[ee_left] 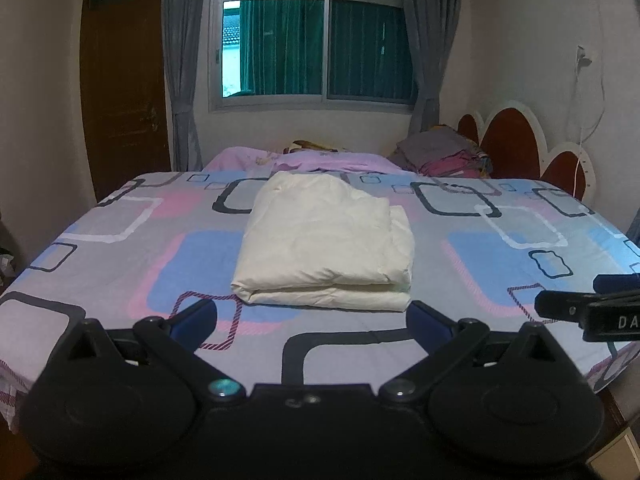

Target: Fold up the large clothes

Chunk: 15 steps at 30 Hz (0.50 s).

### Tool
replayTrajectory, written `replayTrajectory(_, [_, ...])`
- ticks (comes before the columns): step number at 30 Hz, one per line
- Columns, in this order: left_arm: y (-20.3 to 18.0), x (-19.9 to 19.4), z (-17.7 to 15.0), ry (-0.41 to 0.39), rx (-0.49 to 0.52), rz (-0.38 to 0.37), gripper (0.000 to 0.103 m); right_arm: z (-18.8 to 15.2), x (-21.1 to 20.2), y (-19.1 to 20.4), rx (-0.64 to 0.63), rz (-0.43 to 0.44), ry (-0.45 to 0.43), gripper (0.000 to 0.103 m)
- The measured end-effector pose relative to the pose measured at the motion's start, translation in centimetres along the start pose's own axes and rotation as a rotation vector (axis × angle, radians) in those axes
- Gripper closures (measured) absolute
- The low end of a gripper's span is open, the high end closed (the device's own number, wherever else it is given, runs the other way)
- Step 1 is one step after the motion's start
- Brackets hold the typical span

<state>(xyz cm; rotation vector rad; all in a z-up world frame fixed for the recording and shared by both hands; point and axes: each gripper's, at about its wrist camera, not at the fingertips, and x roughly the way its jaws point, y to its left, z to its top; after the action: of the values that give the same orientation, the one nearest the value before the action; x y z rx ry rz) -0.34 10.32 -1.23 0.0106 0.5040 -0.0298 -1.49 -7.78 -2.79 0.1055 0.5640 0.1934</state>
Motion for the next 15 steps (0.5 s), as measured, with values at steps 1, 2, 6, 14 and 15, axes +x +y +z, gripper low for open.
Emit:
replayTrajectory(1, [0.0, -0.16, -0.04, -0.002, -0.004, -0.001, 0.002, -0.02, -0.17, 0.08, -0.001, 0.001, -0.003, 0.0])
replayTrajectory(2, [-0.01, -0.29, -0.07, -0.003, -0.007, -0.003, 0.002, -0.03, -0.34, 0.1, -0.004, 0.0, -0.006, 0.0])
replayTrajectory(6, [0.08, -0.52, -0.13, -0.003, -0.007, -0.02, 0.004, -0.11, -0.5, 0.07, -0.01, -0.003, -0.002, 0.0])
replayTrajectory(14, [-0.16, -0.77, -0.24, -0.003, 0.007, -0.023, 0.004, -0.26, -0.68, -0.15, -0.013, 0.001, -0.002, 0.0])
replayTrajectory(15, [-0.2, -0.78, -0.22, -0.003, 0.008, -0.021, 0.004, -0.25, -0.73, -0.22, -0.013, 0.002, -0.004, 0.0])
